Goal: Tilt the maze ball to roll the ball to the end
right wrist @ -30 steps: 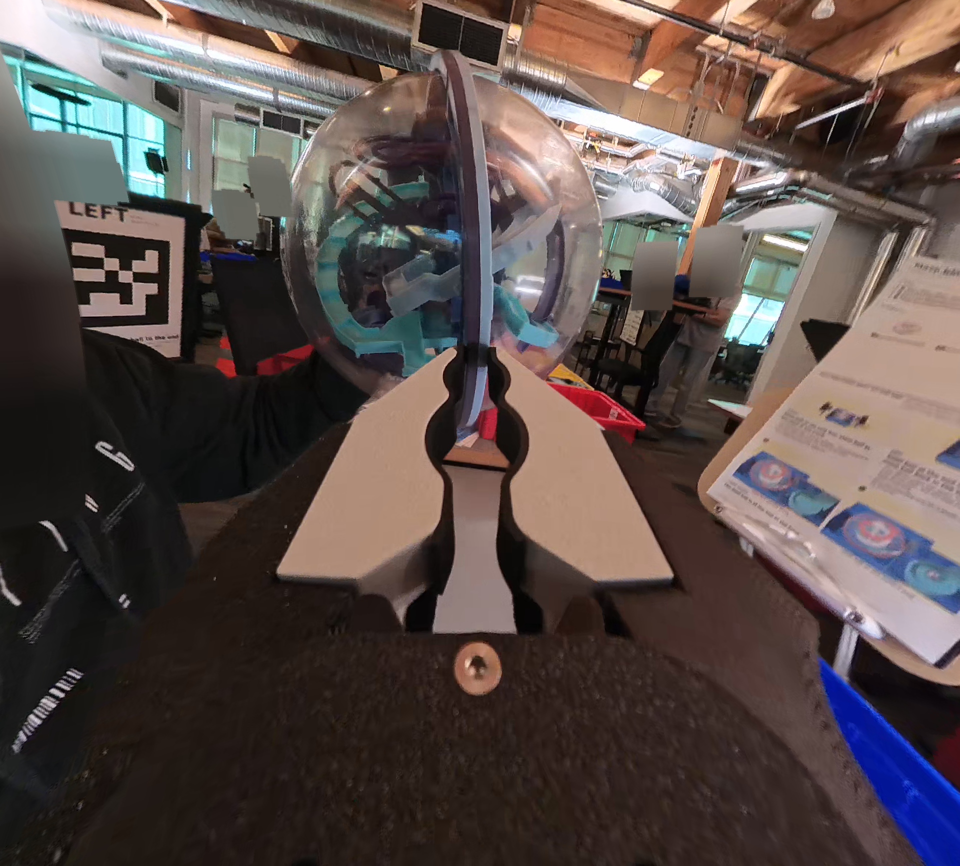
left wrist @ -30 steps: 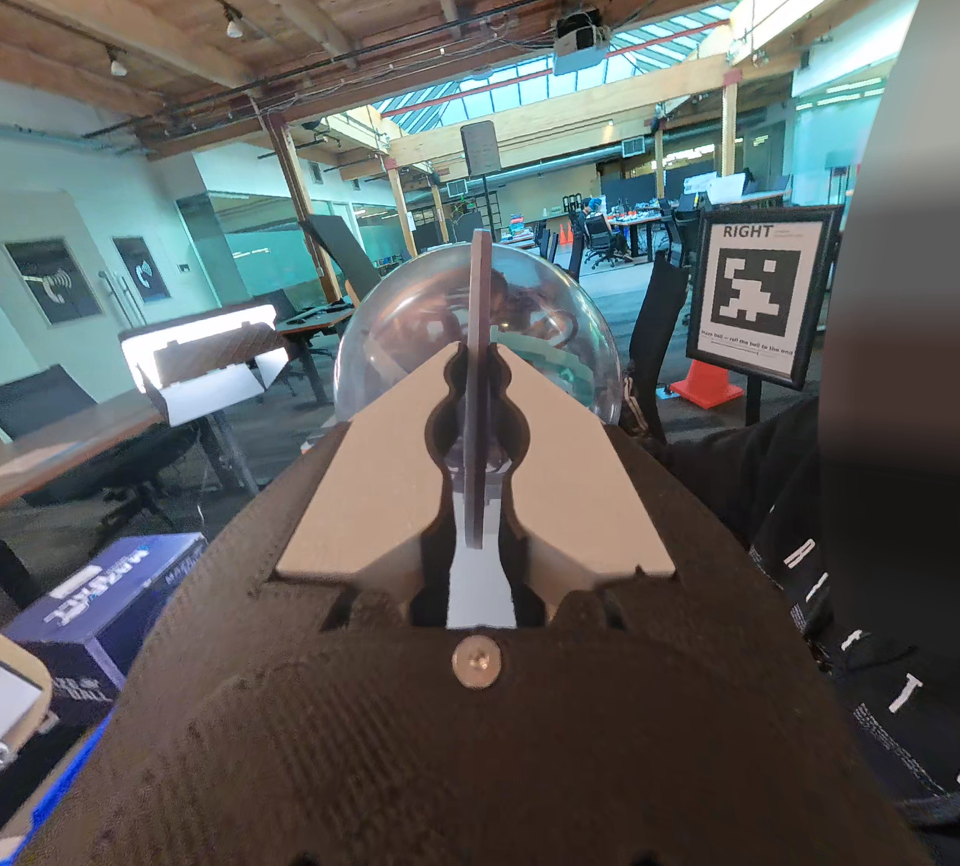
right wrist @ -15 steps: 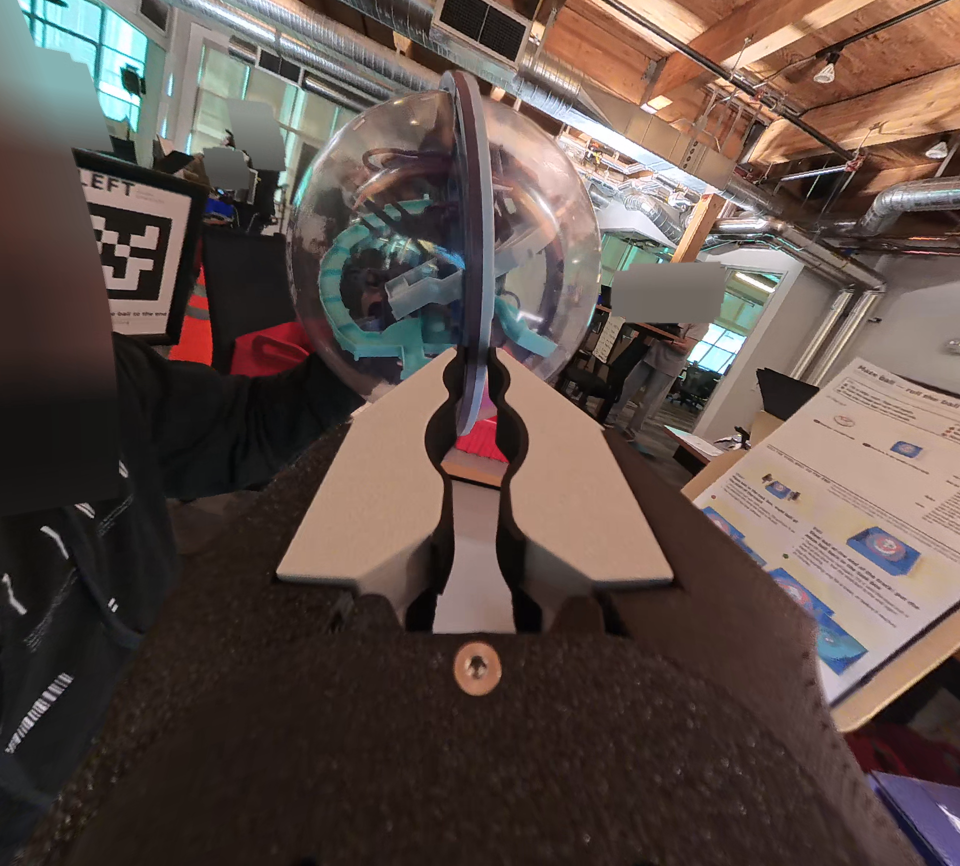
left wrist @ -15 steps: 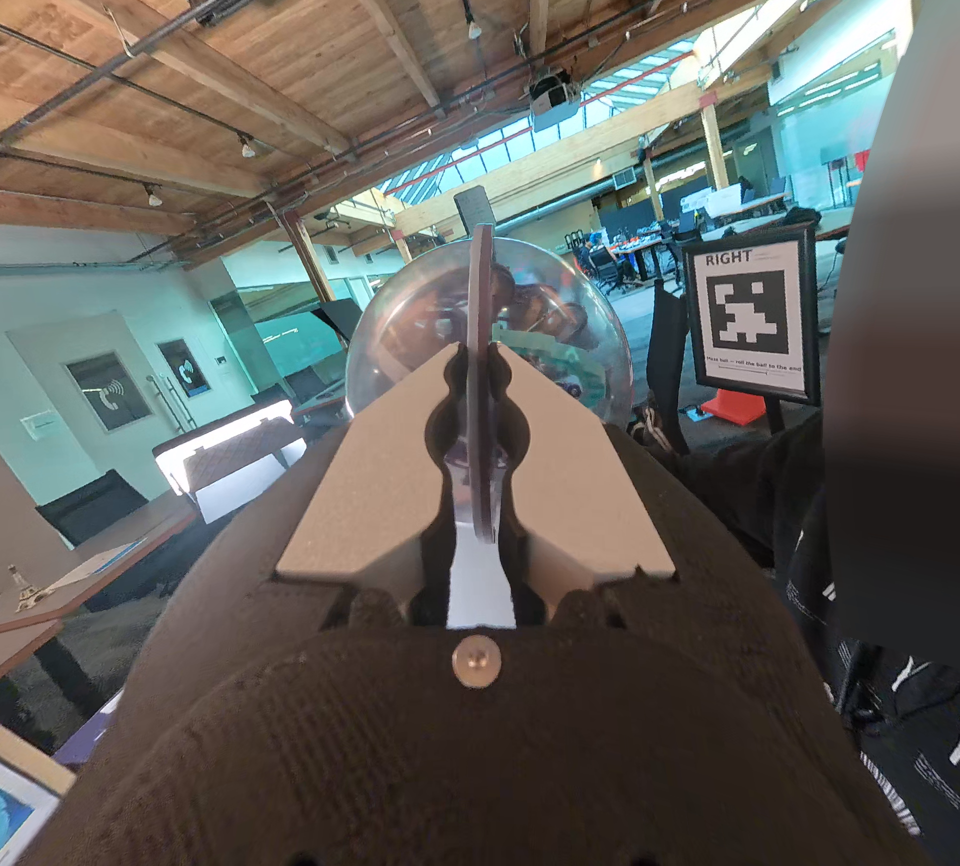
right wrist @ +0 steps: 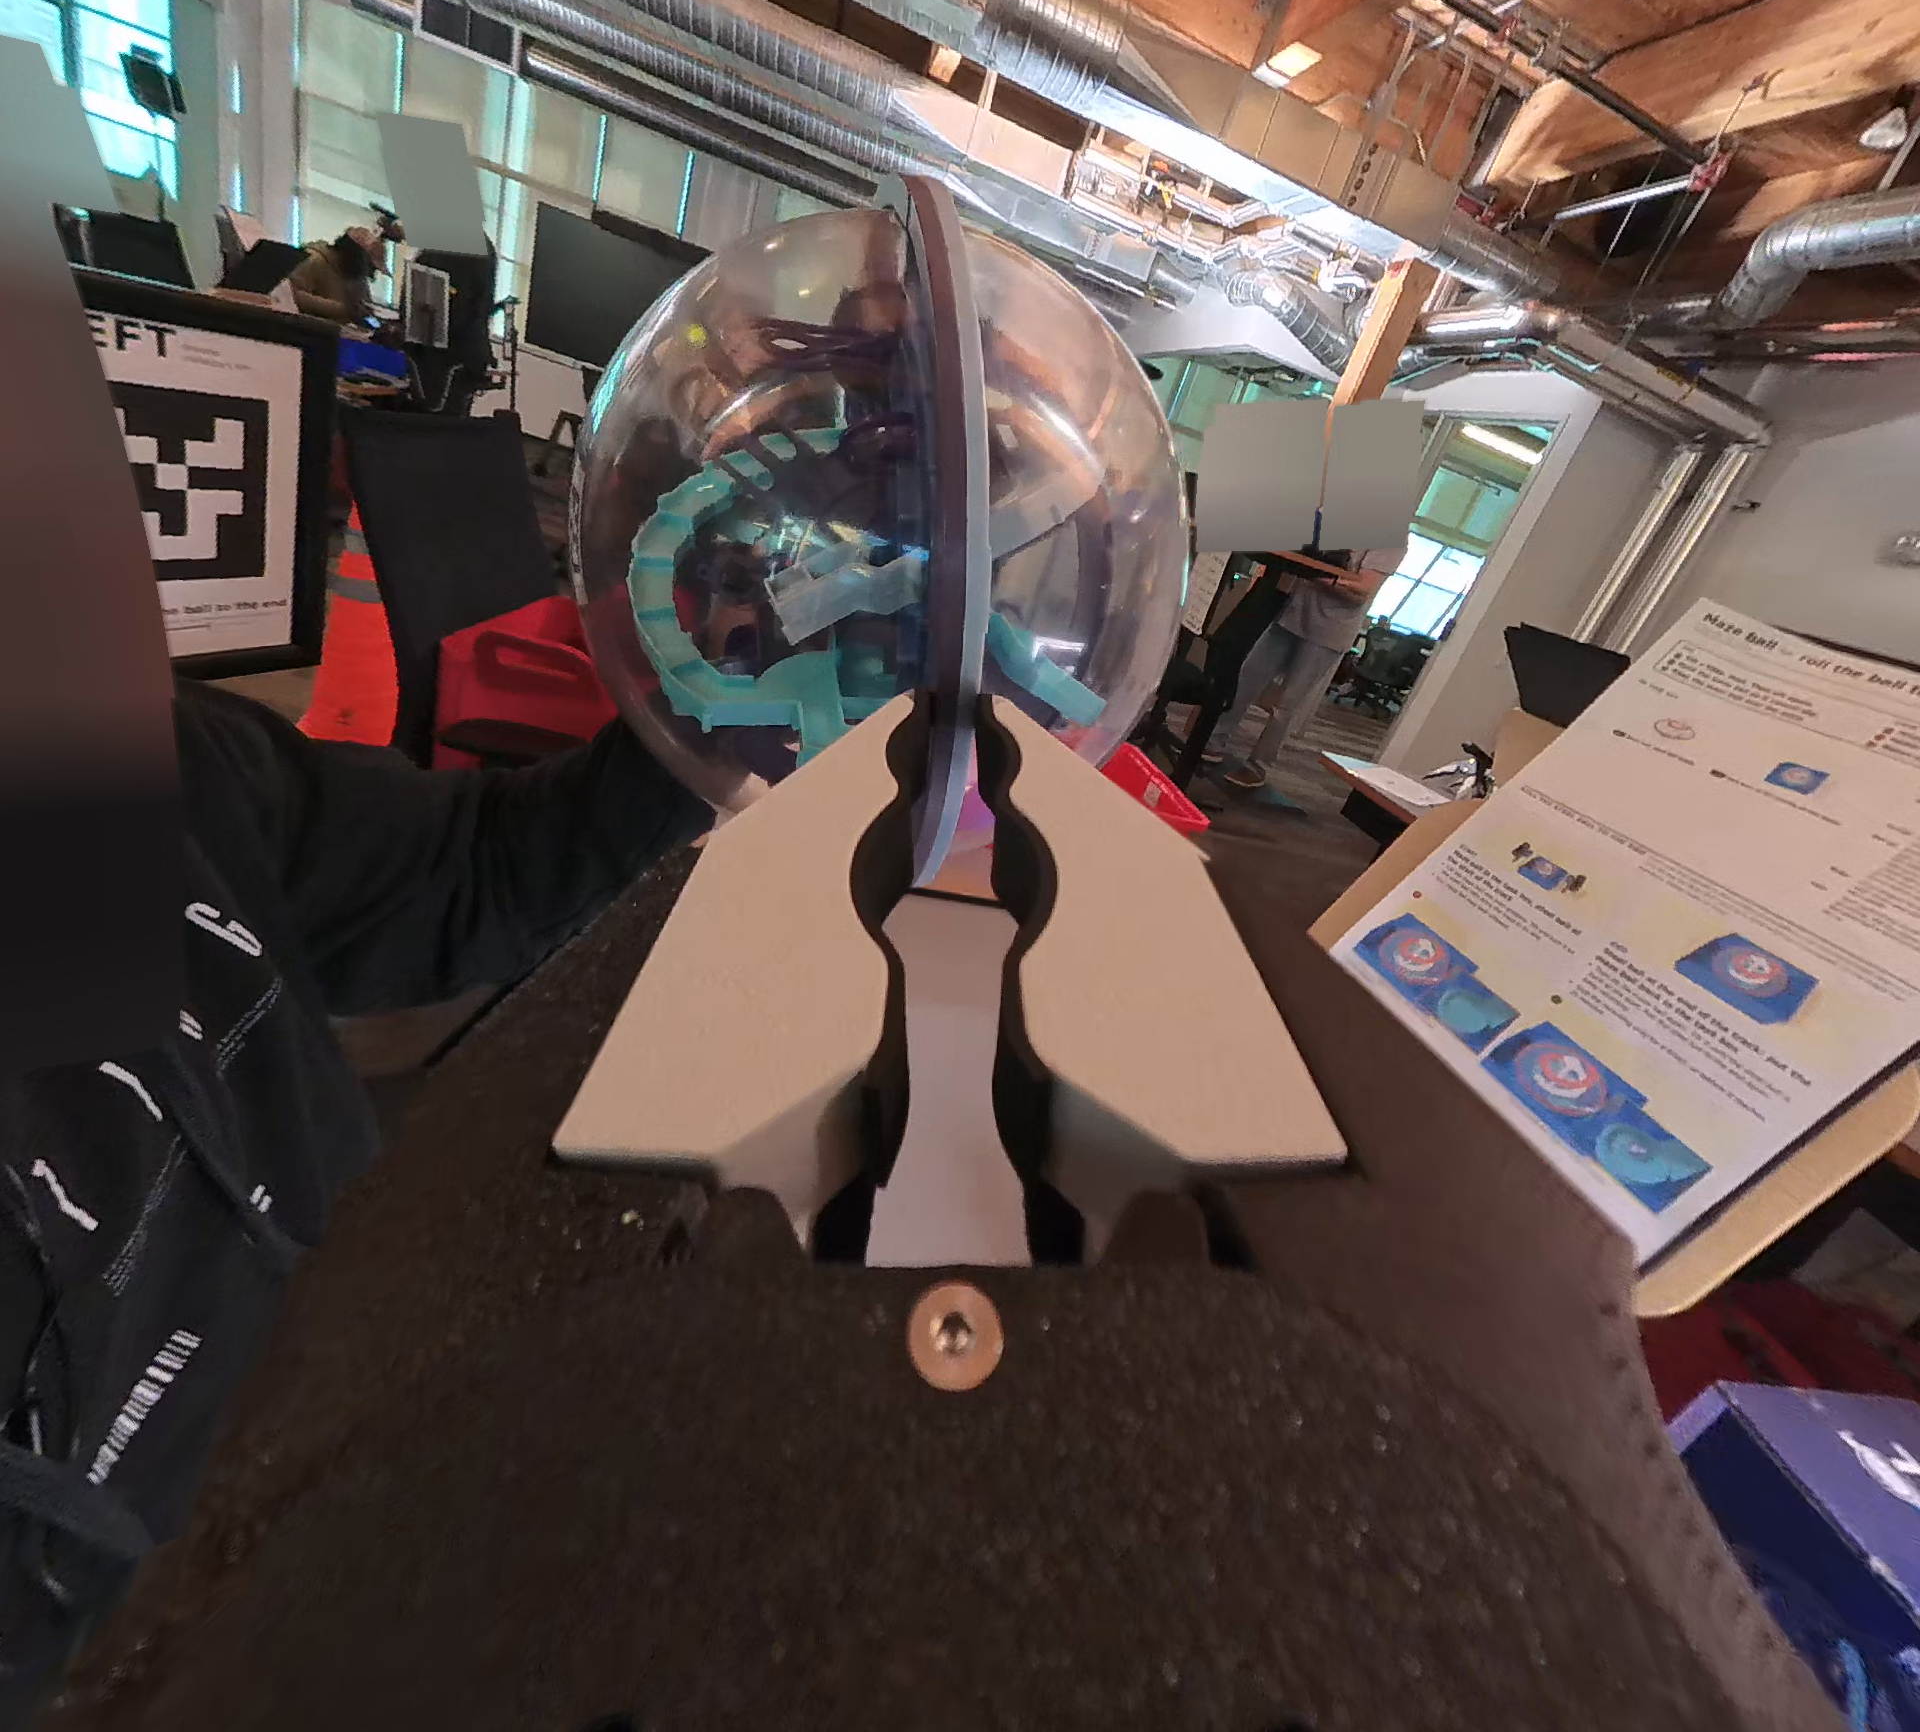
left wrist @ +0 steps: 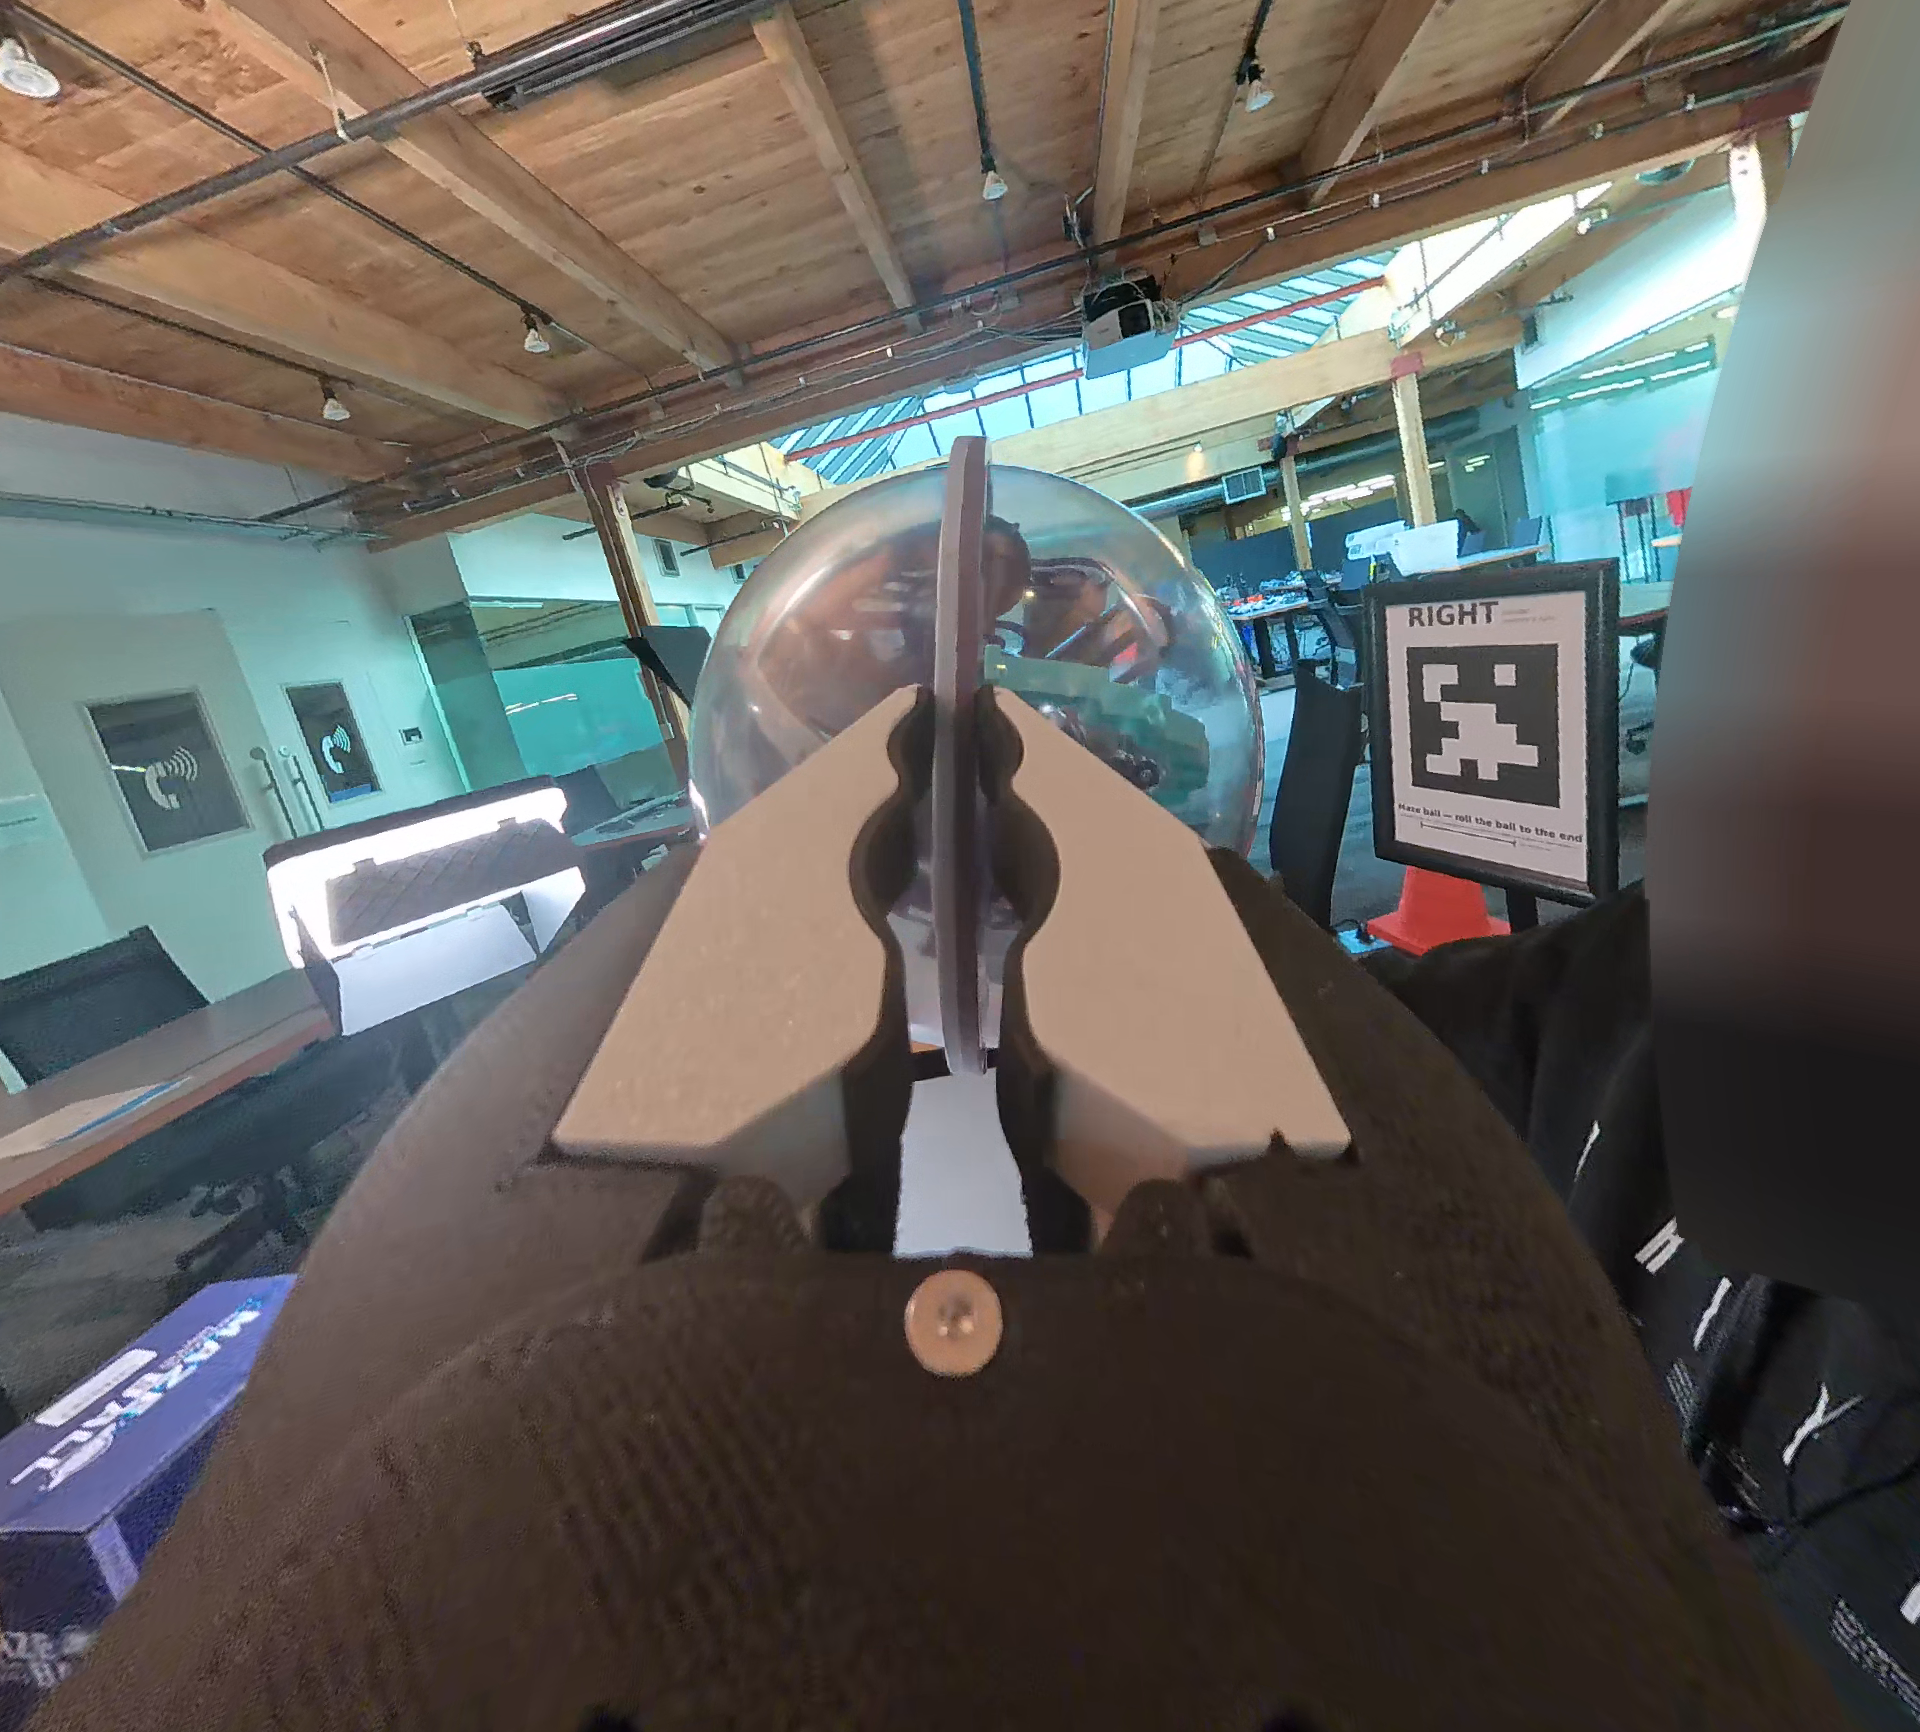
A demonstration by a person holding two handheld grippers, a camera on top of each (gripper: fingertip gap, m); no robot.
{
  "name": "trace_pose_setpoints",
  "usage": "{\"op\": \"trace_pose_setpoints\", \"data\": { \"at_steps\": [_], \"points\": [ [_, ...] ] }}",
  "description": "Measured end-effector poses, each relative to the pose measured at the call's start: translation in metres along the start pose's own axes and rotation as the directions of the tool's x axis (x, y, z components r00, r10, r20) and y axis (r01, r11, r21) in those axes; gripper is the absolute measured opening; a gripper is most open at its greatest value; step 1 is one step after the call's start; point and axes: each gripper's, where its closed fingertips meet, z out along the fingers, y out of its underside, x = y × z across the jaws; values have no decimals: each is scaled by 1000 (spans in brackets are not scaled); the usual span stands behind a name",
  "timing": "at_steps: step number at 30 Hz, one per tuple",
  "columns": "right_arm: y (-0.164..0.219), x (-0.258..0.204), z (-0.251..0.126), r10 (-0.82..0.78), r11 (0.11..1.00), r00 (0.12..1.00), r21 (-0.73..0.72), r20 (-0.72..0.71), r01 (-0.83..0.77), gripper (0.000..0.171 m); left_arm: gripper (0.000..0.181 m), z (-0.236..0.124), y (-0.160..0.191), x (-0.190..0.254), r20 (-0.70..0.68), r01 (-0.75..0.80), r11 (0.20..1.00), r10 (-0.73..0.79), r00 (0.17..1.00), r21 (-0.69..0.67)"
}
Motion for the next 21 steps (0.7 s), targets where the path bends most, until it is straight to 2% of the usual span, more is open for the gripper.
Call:
{"op": "trace_pose_setpoints", "data": {
  "at_steps": [15, 18, 21],
  "points": [
    [56, 11, -4, 207, 975, 978, -69, -35, -209, 6, 6, -26, 59, -23, 97, 230, 972, -233, 968, 43],
    [79, 14, -8, 300, 948, 952, -89, -62, -304, 6, 6, -33, 82, -32, 154, 316, 948, -318, 936, 36],
    [119, 17, -13, 458, 876, 883, -114, -106, -468, 6, 6, -45, 118, -43, 228, 424, 905, -418, 879, 27]
  ]
}}
